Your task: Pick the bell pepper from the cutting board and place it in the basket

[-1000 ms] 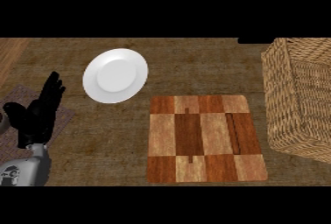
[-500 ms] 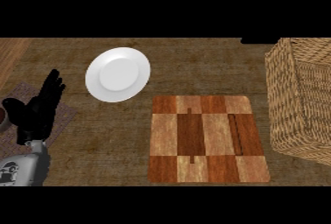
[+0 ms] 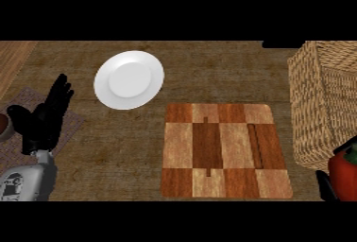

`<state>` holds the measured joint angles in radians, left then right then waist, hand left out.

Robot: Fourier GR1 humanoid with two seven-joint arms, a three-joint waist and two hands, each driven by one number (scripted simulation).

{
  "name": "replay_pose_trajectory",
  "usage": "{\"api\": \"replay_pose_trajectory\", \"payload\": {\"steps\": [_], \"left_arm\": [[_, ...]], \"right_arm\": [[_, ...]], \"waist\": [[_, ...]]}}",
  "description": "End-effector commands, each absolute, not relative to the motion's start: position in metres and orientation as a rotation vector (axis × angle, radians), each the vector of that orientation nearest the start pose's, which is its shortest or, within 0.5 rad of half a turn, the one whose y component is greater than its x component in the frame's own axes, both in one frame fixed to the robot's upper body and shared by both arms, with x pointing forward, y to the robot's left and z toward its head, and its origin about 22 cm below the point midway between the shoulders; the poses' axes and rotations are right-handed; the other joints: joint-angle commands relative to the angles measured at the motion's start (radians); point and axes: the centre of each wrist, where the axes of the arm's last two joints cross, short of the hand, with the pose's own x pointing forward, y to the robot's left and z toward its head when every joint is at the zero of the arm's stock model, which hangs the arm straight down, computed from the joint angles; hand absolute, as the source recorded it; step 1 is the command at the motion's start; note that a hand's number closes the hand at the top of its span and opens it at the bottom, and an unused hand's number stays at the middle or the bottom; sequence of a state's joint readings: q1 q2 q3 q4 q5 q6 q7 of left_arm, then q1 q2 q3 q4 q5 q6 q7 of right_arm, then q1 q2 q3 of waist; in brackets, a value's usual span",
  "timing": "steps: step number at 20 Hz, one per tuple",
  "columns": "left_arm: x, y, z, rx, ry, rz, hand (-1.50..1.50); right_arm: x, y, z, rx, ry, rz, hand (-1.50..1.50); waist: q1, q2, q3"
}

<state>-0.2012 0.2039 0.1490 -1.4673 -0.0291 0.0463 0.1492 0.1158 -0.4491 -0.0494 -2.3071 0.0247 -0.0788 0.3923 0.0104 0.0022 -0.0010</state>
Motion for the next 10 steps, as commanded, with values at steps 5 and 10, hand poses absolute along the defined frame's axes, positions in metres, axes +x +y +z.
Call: {"api": "replay_pose_trajectory", "payload": {"steps": [5, 10], "left_arm": [[0.291, 0.296, 0.053, 0.298, -1.524, -0.024, 0.00], [0.282, 0.299, 0.052, 0.282, -1.512, -0.029, 0.00]], "right_arm": [[0.238, -0.285, 0.206, -0.580, -1.740, 0.359, 1.50], [0.270, -0.290, 0.166, -0.649, -1.669, 0.439, 1.50]], "waist": [[0.000, -0.001, 0.001], [0.001, -0.001, 0.001]]}}
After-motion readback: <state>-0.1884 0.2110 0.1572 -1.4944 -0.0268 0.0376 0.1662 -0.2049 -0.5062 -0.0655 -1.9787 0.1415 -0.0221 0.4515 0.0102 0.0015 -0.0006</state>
